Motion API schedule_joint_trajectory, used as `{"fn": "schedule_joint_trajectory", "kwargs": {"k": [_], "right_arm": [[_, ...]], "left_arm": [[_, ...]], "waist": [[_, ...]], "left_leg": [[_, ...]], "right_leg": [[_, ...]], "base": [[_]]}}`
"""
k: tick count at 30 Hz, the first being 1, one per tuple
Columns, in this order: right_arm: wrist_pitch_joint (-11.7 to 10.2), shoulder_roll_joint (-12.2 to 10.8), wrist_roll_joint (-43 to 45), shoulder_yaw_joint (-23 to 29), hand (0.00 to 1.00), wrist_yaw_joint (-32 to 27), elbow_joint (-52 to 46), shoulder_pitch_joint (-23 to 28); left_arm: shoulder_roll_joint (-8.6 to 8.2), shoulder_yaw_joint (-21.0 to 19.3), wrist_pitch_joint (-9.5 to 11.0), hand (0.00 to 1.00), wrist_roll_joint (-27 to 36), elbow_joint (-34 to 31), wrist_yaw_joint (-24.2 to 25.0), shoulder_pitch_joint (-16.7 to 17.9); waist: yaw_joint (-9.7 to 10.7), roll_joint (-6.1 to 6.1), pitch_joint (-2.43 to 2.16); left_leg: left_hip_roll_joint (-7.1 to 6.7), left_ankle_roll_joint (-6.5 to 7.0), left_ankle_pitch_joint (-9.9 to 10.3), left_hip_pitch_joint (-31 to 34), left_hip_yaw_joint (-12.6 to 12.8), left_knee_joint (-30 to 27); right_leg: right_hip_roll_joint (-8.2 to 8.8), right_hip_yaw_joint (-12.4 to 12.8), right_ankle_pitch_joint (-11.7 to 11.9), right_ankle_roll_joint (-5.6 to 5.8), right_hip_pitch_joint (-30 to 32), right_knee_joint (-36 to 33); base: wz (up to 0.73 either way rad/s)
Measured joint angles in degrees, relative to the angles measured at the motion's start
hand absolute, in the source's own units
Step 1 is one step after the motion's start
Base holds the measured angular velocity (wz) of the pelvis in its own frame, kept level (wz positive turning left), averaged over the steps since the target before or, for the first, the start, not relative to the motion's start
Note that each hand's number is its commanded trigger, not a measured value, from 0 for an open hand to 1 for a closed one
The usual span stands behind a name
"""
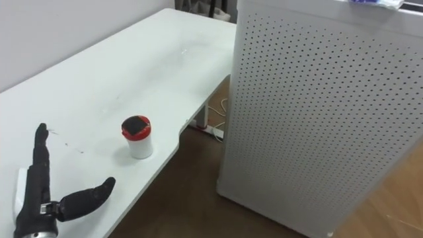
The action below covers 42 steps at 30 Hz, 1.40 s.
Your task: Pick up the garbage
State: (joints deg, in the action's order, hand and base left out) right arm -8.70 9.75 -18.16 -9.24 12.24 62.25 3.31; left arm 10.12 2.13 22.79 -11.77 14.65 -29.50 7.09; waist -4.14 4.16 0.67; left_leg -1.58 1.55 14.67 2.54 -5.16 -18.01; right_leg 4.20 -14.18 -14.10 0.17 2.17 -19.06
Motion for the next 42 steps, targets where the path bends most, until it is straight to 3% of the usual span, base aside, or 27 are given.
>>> {"fn": "schedule_joint_trajectory", "kwargs": {"k": [10,19,28,35,42], "right_arm": [[0.00,-0.50,0.71,-0.81,1.00,1.44,0.46,-0.07],[-0.06,-0.56,0.42,-1.04,1.00,1.16,1.57,0.03],[-0.05,-0.64,0.56,-2.75,1.00,0.44,0.46,0.55],[-0.05,-0.63,0.87,-2.98,1.00,0.45,-0.07,0.76],[-0.04,-0.60,0.87,-2.95,1.00,0.43,-0.05,1.19]], "left_arm": [[-0.03,2.63,-0.30,0.00,0.34,0.57,3.58,0.01],[-0.02,3.83,-0.71,0.00,1.72,1.56,4.10,-0.67],[-0.05,5.05,-1.85,0.00,6.22,4.67,3.84,-4.38],[-0.05,4.76,-2.86,0.00,6.65,4.80,3.91,-4.45],[-0.04,4.24,-2.87,0.00,6.71,6.91,4.09,-6.30]], "waist": [[0.96,0.76,0.34],[2.36,0.16,0.48],[4.33,-0.16,0.29],[5.27,-1.08,-0.13],[5.43,-1.37,0.04]], "left_leg": [[0.16,0.10,-0.34,-1.35,0.21,1.55],[0.91,0.06,-0.36,-2.73,1.24,2.74],[0.89,0.06,-0.36,-3.21,1.88,2.85],[1.16,0.06,-0.36,-4.36,3.14,3.60],[1.35,0.06,-0.36,-5.32,3.70,4.08]], "right_leg": [[-0.25,0.01,0.82,0.24,-1.68,2.44],[-1.40,1.10,2.18,0.14,-3.34,5.49],[-1.46,1.70,2.26,0.25,-3.59,5.54],[-1.73,3.04,2.31,0.24,-3.85,5.52],[-1.95,3.76,2.42,0.17,-4.24,5.45]], "base": [[0.00],[-0.06],[-0.03],[-0.09],[-0.06]]}}
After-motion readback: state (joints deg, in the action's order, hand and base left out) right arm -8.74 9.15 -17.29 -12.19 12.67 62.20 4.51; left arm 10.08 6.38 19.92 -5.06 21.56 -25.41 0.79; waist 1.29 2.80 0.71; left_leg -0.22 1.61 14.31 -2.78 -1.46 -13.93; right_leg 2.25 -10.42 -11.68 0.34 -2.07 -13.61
